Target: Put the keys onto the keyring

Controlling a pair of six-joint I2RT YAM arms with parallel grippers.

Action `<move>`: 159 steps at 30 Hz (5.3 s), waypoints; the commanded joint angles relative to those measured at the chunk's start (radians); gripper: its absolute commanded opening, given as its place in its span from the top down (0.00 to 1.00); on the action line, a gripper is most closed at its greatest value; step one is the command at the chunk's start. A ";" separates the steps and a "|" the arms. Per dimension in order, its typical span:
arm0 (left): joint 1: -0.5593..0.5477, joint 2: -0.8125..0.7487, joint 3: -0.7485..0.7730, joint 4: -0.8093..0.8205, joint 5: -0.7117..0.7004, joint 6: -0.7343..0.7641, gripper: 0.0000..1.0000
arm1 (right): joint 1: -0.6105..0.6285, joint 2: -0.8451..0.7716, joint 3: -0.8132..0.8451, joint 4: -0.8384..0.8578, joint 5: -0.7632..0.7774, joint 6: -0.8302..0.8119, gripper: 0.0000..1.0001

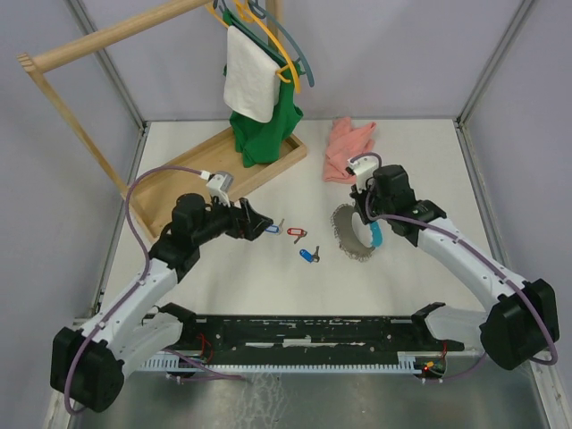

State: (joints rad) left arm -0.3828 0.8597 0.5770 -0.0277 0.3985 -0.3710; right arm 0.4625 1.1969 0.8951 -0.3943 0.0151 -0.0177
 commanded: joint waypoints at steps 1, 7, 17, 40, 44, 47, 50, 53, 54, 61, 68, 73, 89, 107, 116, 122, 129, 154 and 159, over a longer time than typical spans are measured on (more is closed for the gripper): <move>-0.037 0.128 0.060 0.174 0.068 -0.117 0.03 | -0.003 0.038 0.083 0.078 -0.243 -0.157 0.99; -0.123 0.294 0.103 0.336 0.022 -0.071 0.04 | -0.002 0.062 0.098 0.086 -0.424 -0.286 0.99; -0.194 0.580 0.048 0.870 0.118 0.076 0.13 | -0.002 0.077 0.165 -0.022 -0.516 -0.379 0.99; -0.243 0.743 0.000 1.165 0.295 0.395 0.35 | 0.002 0.019 0.018 0.024 -0.711 -0.929 0.99; -0.249 0.764 -0.008 1.213 0.325 0.443 0.39 | 0.003 0.015 0.020 0.004 -0.726 -0.966 0.99; -0.252 0.787 -0.004 1.249 0.346 0.459 0.42 | 0.004 0.017 0.020 0.005 -0.741 -0.967 0.99; -0.255 0.813 0.005 1.285 0.371 0.471 0.47 | 0.007 0.018 0.021 0.002 -0.747 -0.967 0.99; -0.261 0.830 0.023 1.298 0.383 0.479 0.49 | 0.008 0.016 0.024 0.001 -0.755 -0.970 0.99; -0.261 0.837 0.029 1.296 0.390 0.483 0.51 | 0.009 0.016 0.023 0.004 -0.757 -0.971 0.99; -0.270 0.863 0.059 1.302 0.406 0.491 0.59 | 0.013 0.020 0.022 0.003 -0.766 -0.971 0.99; -0.274 0.874 0.085 1.296 0.423 0.491 0.67 | 0.015 0.023 0.023 0.002 -0.767 -0.973 0.99; -0.278 0.887 0.089 1.292 0.431 0.489 0.71 | 0.017 0.025 0.022 0.000 -0.767 -0.973 0.99; -0.289 0.879 0.094 1.287 0.436 0.490 0.97 | 0.018 0.015 0.034 -0.003 -0.743 -0.913 0.90; -0.286 0.908 -0.010 1.599 0.349 0.362 0.97 | 0.012 -0.276 -0.261 0.556 -0.516 -0.245 0.49; -0.286 0.902 -0.009 1.614 0.351 0.363 0.97 | 0.011 -0.236 -0.206 0.467 -0.604 -0.339 0.52; -0.284 0.910 -0.009 1.614 0.360 0.368 0.97 | 0.011 -0.186 -0.235 0.487 -0.642 -0.455 0.46; -0.282 0.919 0.002 1.616 0.377 0.368 0.97 | 0.006 -0.125 -0.258 0.556 -0.678 -0.514 0.49; -0.275 0.914 0.010 1.557 0.410 0.377 0.85 | -0.007 -0.034 -0.080 0.206 -0.790 -0.633 0.99; -0.275 0.886 0.014 1.478 0.415 0.423 0.79 | -0.003 -0.027 -0.006 0.044 -0.760 -0.686 0.99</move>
State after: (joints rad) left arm -0.6579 1.7882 0.5659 1.4494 0.7952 -0.0021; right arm 0.4595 1.1728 0.7967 -0.2100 -0.7467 -0.6373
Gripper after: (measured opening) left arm 0.189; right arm 0.015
